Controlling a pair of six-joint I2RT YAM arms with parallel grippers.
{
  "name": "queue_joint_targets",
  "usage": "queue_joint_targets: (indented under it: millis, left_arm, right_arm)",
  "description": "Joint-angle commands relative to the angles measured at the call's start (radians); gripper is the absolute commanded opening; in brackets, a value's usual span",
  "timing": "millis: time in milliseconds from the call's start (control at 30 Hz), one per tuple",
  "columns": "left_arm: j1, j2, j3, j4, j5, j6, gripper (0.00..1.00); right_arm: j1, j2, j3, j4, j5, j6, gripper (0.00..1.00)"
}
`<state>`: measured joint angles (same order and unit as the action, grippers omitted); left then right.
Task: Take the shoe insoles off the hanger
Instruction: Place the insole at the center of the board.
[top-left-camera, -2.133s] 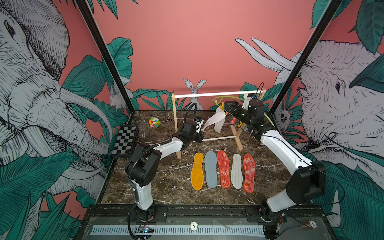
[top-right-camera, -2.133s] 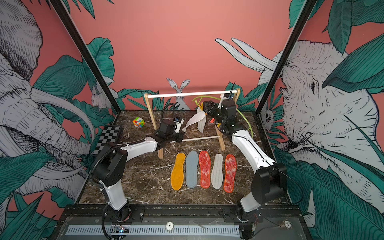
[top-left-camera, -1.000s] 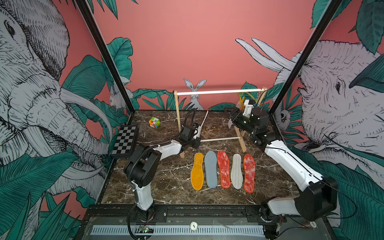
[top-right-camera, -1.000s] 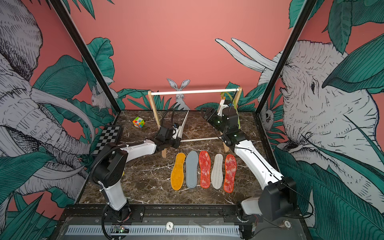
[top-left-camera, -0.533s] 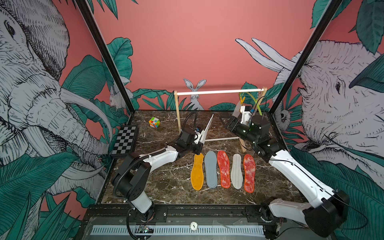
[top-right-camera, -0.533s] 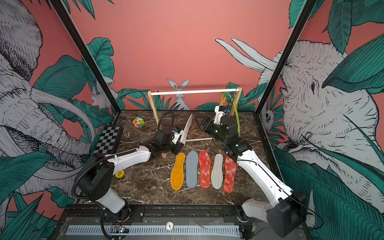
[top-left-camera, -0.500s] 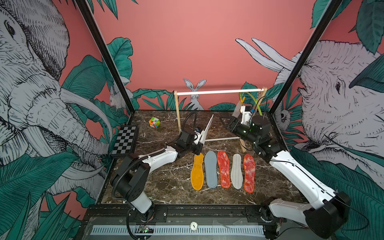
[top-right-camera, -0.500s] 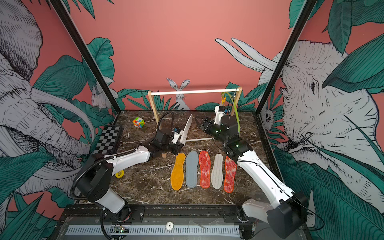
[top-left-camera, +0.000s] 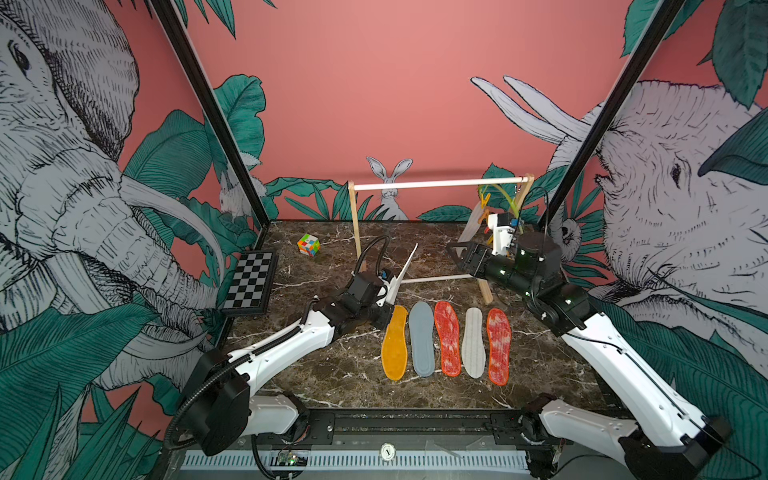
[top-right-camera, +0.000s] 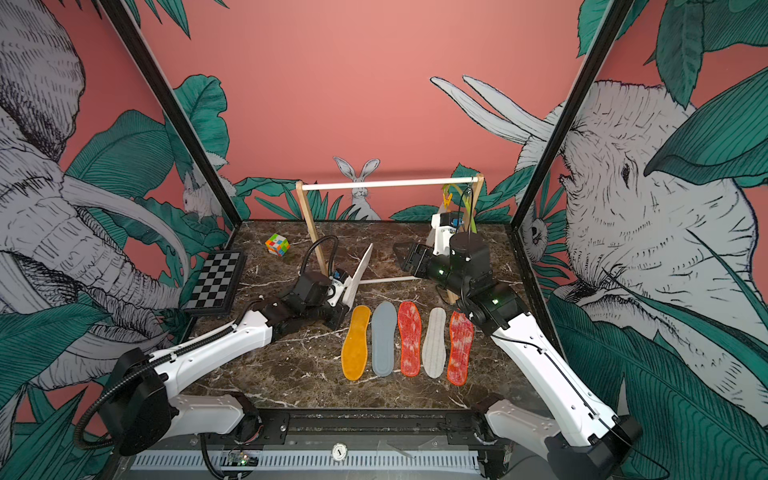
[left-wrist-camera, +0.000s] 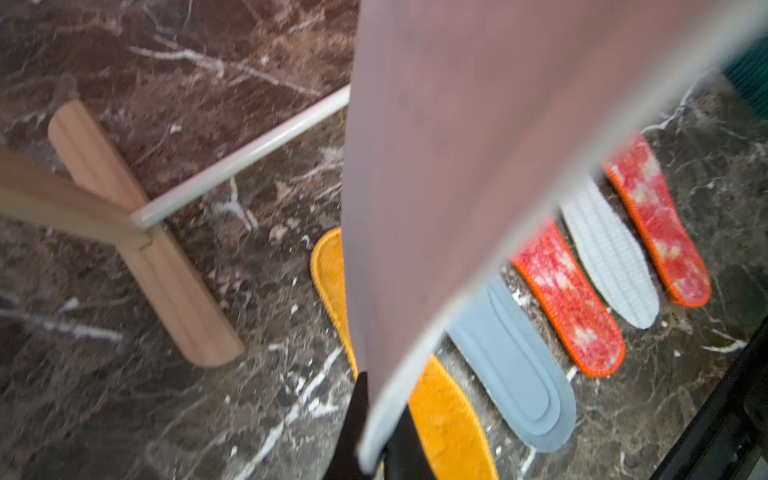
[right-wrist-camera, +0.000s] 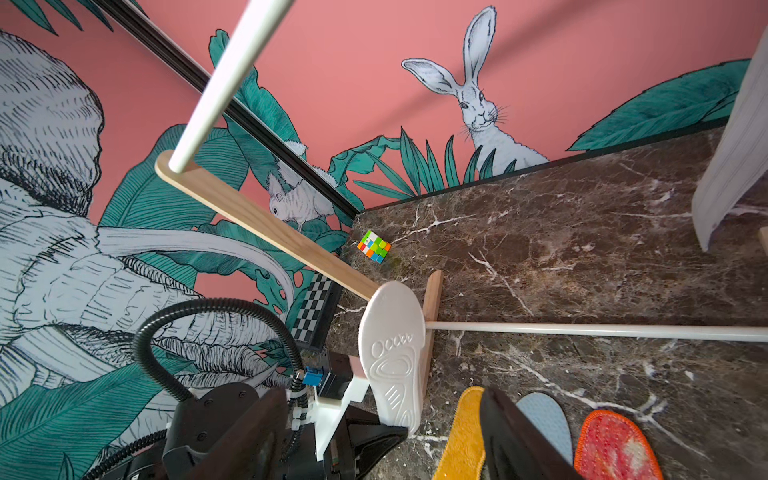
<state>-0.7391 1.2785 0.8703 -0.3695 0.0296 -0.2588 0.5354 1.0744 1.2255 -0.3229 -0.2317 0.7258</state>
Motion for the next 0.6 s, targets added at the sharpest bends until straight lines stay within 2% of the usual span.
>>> queue_joint_targets:
  millis: [0,233,433,567]
  left_arm:
    - [-0.009,-0.083,-0.049,-0.212,-0.128,-0.126,0.00]
    - [-0.022,-0.240,-0.135,-0.468,-0.236,-0.365,0.00]
    - [-0.023,-0.313,-0.261,-0.550,-0.215,-0.549,0.00]
    - [-0.028,-0.283,-0.289,-0.583,-0.169,-0.610,0.00]
  right_arm:
    - [0.006,-0.030,0.029,-0.057,0.013,-0.057,0.72]
    - [0.006,-0.062,0.019,-0.096,0.029,-0.086,0.72]
    - [0.009,-0.064,0.013,-0.109,0.009,-0.097,0.71]
    - [0.009,-0.072,0.001,-0.113,0.011,-0.112,0.72]
